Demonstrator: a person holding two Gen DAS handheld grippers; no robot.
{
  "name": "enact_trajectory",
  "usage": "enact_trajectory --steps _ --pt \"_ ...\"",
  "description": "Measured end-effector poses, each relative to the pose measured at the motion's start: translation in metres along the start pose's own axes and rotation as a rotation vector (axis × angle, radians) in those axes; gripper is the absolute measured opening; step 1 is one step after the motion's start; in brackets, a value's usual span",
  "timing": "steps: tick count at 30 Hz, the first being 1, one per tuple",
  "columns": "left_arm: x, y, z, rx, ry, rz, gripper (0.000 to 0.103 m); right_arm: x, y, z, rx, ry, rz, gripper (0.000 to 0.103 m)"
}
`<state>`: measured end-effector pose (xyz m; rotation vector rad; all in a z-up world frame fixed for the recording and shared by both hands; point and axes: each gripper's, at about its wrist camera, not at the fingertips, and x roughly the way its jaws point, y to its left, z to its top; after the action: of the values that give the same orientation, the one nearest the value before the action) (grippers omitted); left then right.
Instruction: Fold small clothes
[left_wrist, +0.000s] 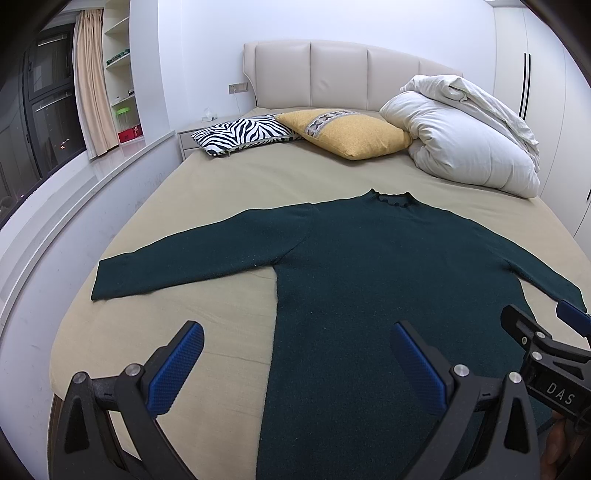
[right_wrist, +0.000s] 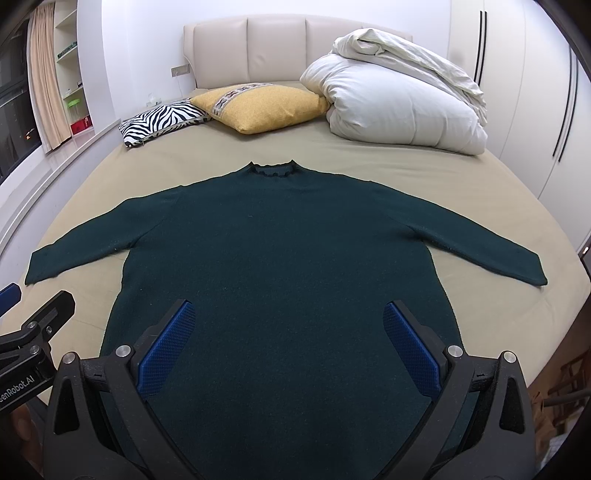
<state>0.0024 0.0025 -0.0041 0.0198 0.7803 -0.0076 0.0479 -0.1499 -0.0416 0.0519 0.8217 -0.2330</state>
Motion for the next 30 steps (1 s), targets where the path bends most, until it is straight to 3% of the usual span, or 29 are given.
enact_trajectory --steps 30 --pt "0.0006 -0.0001 0.0005 -0.001 0.002 0.000 0.103 0.0059 0.0062 -0.0049 -0.005 0.007 0.000 0.103"
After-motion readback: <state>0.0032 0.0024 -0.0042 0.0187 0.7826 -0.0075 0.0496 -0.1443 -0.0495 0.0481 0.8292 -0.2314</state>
